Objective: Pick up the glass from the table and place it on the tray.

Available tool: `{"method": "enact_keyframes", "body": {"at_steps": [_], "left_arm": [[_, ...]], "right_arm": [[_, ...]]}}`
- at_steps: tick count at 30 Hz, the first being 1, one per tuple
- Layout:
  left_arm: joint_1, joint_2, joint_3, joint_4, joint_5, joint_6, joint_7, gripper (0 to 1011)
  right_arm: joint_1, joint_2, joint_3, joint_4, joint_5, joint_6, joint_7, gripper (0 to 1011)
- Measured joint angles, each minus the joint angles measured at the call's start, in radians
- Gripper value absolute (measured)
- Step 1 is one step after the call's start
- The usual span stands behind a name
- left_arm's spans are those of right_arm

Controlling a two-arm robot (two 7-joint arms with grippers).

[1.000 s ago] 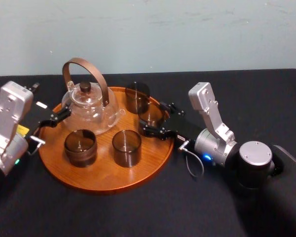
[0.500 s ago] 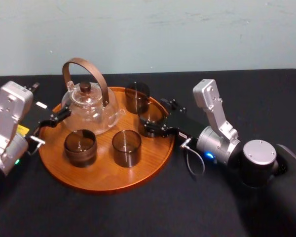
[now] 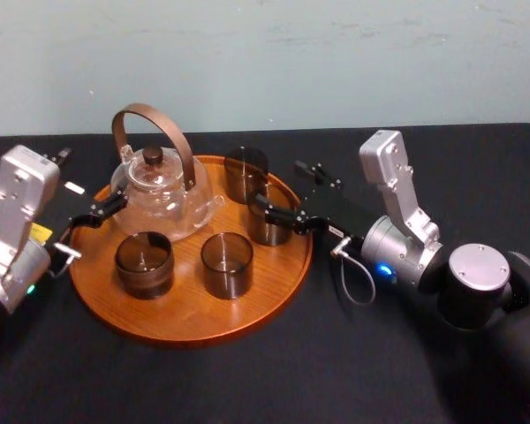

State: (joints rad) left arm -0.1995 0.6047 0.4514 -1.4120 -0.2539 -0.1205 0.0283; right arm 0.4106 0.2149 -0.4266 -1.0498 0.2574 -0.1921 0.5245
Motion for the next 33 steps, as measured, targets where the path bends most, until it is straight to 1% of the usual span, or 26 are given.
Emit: {"method": "enact_keyframes", "body": {"at_steps": [6,8,12,15,16,19,25,33], "left_arm": [[0.000,0.000,0.000,0.000,0.000,0.000,0.000,1002],[0.000,0.000,0.000,0.000,0.000,0.000,0.000,1001],[0.000,0.000,0.000,0.000,0.000,0.000,0.000,1001],[0.000,0.000,0.000,0.000,0.000,0.000,0.000,1001],[0.000,0.000,0.000,0.000,0.000,0.000,0.000,1001],[0.000,0.000,0.000,0.000,0.000,0.000,0.000,1001],[0.000,0.000,0.000,0.000,0.000,0.000,0.000,1001],[0.000,0.000,0.000,0.000,0.000,0.000,0.000,1001]], "right_arm": [[-0.023,0.019,0.009,-0.059,0.009,0.003,-0.009,1002],[-0.038,0.029,0.016,-0.089,0.015,0.003,-0.013,1002],[-0.070,0.050,0.036,-0.150,0.030,0.004,-0.026,1002],[-0.086,0.062,0.046,-0.176,0.032,0.001,-0.039,1002],[-0.098,0.071,0.056,-0.190,0.035,-0.003,-0.049,1002],[-0.113,0.082,0.072,-0.204,0.037,-0.008,-0.061,1002],[-0.154,0.110,0.118,-0.227,0.042,-0.019,-0.091,1002],[-0.193,0.125,0.169,-0.232,0.043,-0.040,-0.126,1002]]}}
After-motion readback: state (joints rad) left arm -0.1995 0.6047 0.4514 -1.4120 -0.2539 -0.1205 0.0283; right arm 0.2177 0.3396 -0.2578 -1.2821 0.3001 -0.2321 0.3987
